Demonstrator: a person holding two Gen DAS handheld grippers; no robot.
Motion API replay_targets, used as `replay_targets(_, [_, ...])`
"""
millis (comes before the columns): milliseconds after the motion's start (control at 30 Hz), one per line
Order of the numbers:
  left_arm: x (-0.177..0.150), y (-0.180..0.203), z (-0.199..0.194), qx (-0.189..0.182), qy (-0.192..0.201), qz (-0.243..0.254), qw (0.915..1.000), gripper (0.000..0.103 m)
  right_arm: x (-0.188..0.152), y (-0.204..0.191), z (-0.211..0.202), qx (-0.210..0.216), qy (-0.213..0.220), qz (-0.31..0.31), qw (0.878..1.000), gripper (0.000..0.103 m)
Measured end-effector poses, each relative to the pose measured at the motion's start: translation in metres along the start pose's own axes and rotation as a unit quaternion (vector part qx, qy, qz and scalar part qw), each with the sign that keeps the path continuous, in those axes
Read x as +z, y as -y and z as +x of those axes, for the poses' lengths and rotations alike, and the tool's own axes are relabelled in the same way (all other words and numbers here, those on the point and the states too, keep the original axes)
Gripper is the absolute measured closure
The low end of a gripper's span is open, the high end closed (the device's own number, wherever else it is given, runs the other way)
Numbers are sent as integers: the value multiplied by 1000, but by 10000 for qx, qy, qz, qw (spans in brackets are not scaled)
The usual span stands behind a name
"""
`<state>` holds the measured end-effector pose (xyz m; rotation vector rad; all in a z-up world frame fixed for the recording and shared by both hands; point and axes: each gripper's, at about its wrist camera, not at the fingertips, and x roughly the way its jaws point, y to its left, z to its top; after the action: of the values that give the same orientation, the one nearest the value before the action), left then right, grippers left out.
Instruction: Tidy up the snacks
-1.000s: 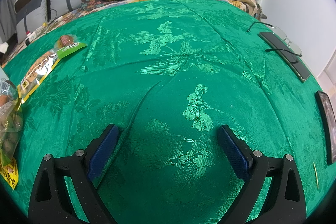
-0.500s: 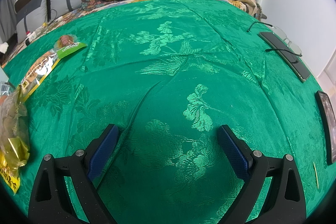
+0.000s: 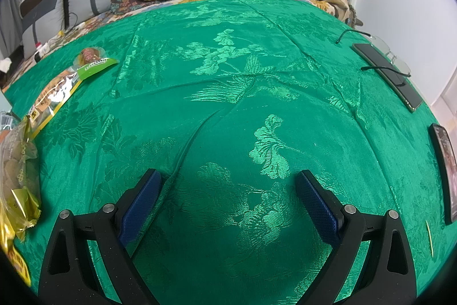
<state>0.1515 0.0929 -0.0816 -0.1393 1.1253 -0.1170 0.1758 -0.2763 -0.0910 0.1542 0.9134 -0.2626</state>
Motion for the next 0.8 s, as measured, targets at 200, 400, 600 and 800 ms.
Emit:
replay_targets(200, [-5, -1, -12, -274, 88, -219, 9993, 21, 0, 0, 0, 0, 0, 0, 10000, 5])
replay_targets(400, [-10, 1, -28, -420, 350, -334, 9979, 11, 0, 0, 0, 1, -1, -1, 10000, 5])
replay_targets(600, [-26, -1, -33, -434, 402, -443, 9973, 8, 0, 0, 0, 1, 0, -1, 10000, 5])
replay_targets(800, [-46, -3, -30, -411, 297, -491, 9975, 8, 0, 0, 0, 1, 0, -1, 10000, 5])
